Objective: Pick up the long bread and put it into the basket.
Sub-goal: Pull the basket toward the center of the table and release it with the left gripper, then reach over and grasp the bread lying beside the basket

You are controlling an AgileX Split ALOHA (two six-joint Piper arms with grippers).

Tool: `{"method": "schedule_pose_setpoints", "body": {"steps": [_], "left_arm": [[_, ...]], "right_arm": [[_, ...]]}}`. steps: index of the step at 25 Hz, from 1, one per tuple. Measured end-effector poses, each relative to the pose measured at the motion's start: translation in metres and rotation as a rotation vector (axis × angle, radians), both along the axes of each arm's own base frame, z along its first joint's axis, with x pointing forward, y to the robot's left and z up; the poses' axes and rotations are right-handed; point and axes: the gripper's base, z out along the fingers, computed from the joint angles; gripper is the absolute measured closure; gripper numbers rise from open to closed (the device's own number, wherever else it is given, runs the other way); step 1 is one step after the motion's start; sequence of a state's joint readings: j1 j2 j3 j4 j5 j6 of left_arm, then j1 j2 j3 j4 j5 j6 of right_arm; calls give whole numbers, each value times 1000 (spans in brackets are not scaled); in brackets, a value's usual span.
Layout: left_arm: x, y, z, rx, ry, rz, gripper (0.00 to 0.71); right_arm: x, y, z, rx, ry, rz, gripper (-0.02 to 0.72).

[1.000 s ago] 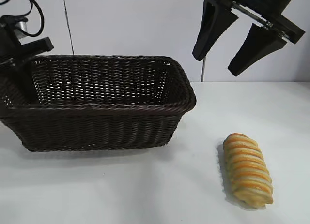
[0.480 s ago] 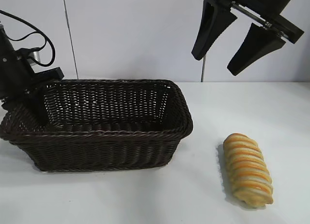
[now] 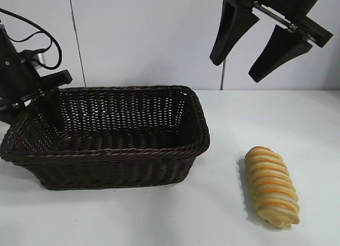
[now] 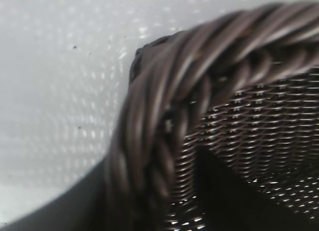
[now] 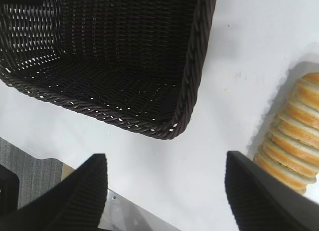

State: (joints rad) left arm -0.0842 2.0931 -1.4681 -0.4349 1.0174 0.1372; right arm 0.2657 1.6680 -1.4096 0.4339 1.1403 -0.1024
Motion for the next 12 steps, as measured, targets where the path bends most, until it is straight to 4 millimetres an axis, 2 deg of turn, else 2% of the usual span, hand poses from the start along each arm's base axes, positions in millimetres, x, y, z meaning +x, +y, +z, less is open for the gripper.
{"method": "schedule_pose_setpoints", "body": {"steps": [3,7,9,12], "left_arm": [[2,2,7,26,9,-26,192],[9,6,31,85,20,-27,191],[10,9,50,112,-9,-16,191],[12,13,96,144,-127,16,191]], "right_arm": [[0,0,0,0,-2,-1,242],[0,0,0,1,-3,-2,242],[0,0,0,1,-3,-2,242],[0,0,0,1,-3,-2,242]]}}
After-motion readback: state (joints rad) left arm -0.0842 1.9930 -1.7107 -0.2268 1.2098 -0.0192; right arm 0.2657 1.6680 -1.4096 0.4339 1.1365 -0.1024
